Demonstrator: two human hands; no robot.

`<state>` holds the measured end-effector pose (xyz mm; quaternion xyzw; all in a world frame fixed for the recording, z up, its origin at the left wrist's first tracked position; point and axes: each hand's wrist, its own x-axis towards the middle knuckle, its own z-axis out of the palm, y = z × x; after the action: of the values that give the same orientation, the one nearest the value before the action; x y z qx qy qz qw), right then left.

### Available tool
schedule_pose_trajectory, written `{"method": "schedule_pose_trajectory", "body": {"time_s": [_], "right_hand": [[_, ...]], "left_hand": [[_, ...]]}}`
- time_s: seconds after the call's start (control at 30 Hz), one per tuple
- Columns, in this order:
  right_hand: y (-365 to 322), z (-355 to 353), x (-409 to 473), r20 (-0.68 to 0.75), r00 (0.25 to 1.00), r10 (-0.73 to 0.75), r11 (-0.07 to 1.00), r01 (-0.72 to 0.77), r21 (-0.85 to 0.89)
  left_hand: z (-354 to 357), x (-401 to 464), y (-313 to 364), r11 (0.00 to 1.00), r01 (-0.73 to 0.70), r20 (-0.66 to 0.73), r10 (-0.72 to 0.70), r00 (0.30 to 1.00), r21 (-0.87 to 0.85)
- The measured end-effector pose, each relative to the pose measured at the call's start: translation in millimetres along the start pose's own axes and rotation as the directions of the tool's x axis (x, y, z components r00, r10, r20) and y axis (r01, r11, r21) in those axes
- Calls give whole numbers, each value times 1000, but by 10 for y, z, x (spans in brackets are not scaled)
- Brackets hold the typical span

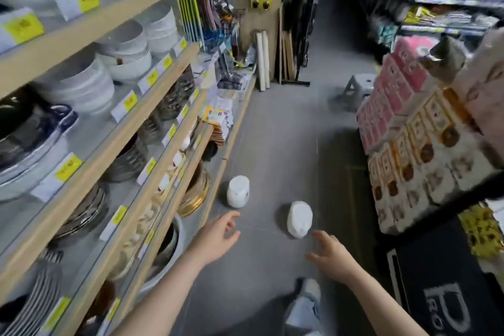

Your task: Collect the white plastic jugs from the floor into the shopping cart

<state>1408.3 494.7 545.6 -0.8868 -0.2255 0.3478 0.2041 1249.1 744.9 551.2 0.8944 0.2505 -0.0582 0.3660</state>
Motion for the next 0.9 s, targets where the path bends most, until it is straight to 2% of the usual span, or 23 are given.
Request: {"method": "schedule_pose_trajectory", "body": {"time_s": [0.13,0.23,0.33,0.43,0.6,0.7,0.8,0.9], "right_hand": [[280,-404,994,76,997,31,993,-22,-112],[521,-533,1750,157,987,31,975,5,-223],[894,-463,2533,166,985,54,974,-16,-225],[1345,-120,3277,167,981,97,978,-63,-197],[2232,830,4289,165,961,222,967,-196,-162],[2655,1332,4789,117,971,209,967,-188,-170],[2972,1678,5074,120,976,181,972,-159,-172],[3237,1894,5139,102,986,132,982,-115,-151]], "left_hand": [[259,1015,182,999,43,26,-44,999,15],[562,1912,230,998,22,54,-26,998,67],[1028,2736,142,993,-38,77,30,997,115],[1610,3435,-154,975,-111,140,85,987,191],[2825,4264,-932,919,-265,299,175,938,292],[3426,4752,-1290,847,-369,281,274,920,382],[4030,5172,-1528,803,-441,438,255,862,401],[4410,5328,-1649,778,-483,486,265,833,402]]}}
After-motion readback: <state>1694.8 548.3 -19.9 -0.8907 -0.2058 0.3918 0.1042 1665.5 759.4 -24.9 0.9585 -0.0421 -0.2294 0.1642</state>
